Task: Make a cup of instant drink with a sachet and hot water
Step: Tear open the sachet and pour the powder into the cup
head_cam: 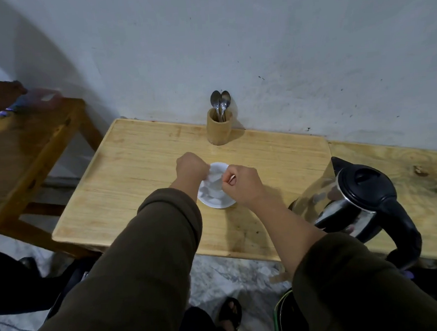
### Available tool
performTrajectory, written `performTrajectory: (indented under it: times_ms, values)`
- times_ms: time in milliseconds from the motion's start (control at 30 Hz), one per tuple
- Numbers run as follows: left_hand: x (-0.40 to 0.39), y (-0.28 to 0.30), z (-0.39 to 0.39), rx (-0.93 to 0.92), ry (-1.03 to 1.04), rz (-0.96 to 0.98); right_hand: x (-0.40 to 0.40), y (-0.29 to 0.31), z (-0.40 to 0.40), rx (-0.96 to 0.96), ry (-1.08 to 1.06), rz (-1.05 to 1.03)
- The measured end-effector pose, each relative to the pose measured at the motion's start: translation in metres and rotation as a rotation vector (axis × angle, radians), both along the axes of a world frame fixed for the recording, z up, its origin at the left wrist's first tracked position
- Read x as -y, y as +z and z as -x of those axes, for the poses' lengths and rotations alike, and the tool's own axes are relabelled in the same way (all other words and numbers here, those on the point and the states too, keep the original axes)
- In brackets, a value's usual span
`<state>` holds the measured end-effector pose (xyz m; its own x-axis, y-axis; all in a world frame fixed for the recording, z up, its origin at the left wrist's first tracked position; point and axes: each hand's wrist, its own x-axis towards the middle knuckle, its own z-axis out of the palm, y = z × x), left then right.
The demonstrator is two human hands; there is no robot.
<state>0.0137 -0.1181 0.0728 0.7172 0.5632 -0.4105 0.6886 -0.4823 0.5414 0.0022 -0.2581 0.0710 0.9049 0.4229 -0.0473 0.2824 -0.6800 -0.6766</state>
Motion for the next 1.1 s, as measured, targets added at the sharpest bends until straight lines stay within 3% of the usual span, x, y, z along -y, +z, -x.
performTrajectory:
  times_ms: [167, 300, 400, 600, 1100]
  values:
    - [0.009, 0.001, -0.006, -0.033, -0.094, -0.035, -0.004, -0.008, 0.003, -0.162, -0.026, -0.039]
    - [0.009, 0.005, -0.008, -0.118, -0.157, -0.066, -0.009, -0.012, -0.001, -0.148, -0.084, -0.029]
    - [0.007, 0.008, -0.011, -0.183, -0.132, 0.039, -0.011, -0.012, -0.008, -0.147, -0.148, -0.031]
    - [0.0, 0.004, -0.019, -0.061, 0.107, 0.32, -0.011, -0.007, -0.02, -0.119, -0.232, -0.076]
    - [-0.008, 0.005, -0.016, -0.004, 0.041, 0.339, -0.021, -0.007, -0.027, -0.317, -0.371, -0.177]
